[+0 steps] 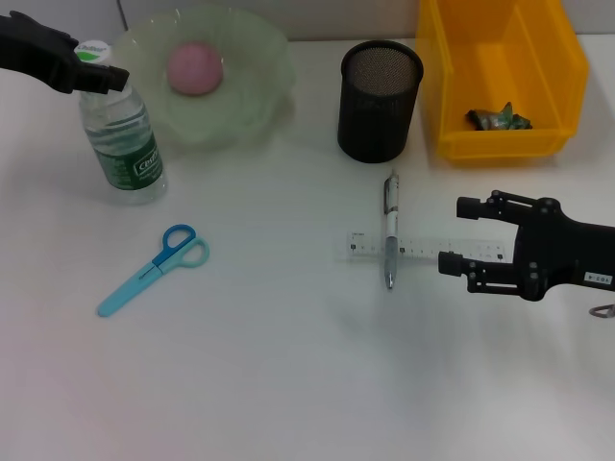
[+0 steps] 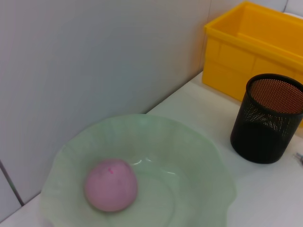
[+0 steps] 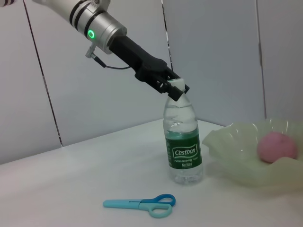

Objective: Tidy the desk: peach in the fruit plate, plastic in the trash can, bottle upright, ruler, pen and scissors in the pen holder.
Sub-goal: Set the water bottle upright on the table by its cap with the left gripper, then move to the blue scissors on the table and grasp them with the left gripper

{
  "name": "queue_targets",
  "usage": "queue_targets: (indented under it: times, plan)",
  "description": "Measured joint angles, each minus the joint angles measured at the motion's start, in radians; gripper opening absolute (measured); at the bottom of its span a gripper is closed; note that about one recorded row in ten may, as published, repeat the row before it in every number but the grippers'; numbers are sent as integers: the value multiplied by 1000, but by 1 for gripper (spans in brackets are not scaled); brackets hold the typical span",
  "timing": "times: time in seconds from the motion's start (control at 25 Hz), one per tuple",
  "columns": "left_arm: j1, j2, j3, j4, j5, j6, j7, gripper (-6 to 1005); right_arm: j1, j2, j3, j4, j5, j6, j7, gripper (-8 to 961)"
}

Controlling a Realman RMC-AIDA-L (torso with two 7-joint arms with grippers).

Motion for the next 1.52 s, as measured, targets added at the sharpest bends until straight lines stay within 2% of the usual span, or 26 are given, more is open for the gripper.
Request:
queue_targets:
  times: [0.48,0.8,1.04,1.12,1.16,1.2,1.28,1.32,1.4,1.44,1.52]
  plan:
    - [3,-12,0,15,-1,0,-8,472,-1,0,-1,0,0,-4,1,811]
    - [5,-22,12,62,-1,9,-6,640,1,1,-1,0,3,-4,1,811]
    - [11,-32,12,164,-46,70,-9,773,1,2,-1,0,4,-4,1,811]
    - [20,-33,7,207,-100,102,-13,795,1,3,-1,0,5,-5,1,811]
    - [34,-32,4,248,-170,131,-22,795,1,3,-1,0,6,-6,1,811]
    - [34,-32,4,248,-170,131,-22,795,1,3,-1,0,6,-6,1,811]
    - [61,-31,5,288,-284,165,-30,795,0,3,-1,0,6,-6,1,811]
    - [61,-31,5,288,-284,165,-30,795,0,3,-1,0,6,-6,1,811]
    - [105,-26,10,305,-465,221,-30,796,0,3,-1,2,6,-6,1,811]
    - [105,-26,10,305,-465,221,-30,796,0,3,-1,2,6,-6,1,811]
    - [148,-23,9,289,-614,267,-30,796,-1,3,-1,2,6,-6,1,811]
